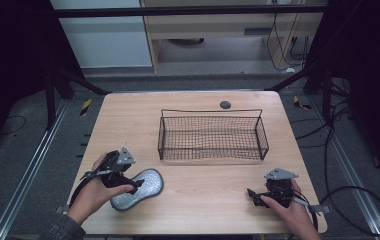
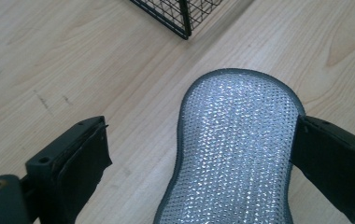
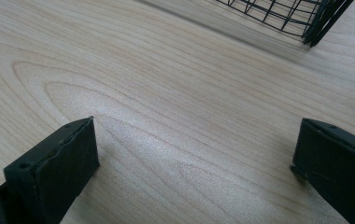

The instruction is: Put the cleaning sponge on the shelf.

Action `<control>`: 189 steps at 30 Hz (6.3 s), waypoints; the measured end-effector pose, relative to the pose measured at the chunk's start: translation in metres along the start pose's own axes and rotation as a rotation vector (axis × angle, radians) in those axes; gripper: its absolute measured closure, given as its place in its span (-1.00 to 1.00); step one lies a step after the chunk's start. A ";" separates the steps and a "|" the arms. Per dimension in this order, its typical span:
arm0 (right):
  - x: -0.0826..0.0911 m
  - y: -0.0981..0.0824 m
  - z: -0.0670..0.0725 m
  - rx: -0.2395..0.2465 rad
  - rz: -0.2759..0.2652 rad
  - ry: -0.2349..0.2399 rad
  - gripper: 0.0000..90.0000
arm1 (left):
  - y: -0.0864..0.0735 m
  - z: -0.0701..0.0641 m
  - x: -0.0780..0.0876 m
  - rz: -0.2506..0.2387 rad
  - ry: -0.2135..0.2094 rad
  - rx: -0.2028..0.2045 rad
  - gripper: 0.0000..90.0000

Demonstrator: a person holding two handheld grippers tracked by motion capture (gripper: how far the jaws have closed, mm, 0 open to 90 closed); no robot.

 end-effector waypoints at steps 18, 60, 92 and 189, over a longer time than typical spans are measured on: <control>0.000 0.000 0.000 0.000 0.000 0.000 -0.99 | 0.010 -0.015 -0.021 0.112 -0.090 -0.132 -0.91; 0.000 0.000 0.000 0.000 0.000 0.000 -0.99 | -0.020 -0.014 -0.057 0.253 -0.199 -0.143 -0.92; 0.000 0.000 0.000 -0.001 0.000 0.001 -0.99 | 0.009 -0.011 -0.010 0.042 -0.100 -0.189 -0.72; -0.001 0.001 -0.001 0.004 0.002 -0.004 -0.99 | 0.203 -0.006 -0.044 -0.078 0.056 -0.475 -0.66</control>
Point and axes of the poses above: each handheld gripper's, and its own axes: x roughly backward along the jaws, y roughly out of its top, z roughly to its left, the point moved 1 cm from there along -x, roughly forward along the jaws, and after that the axes turned 10 degrees about y, right-handed, at the moved point
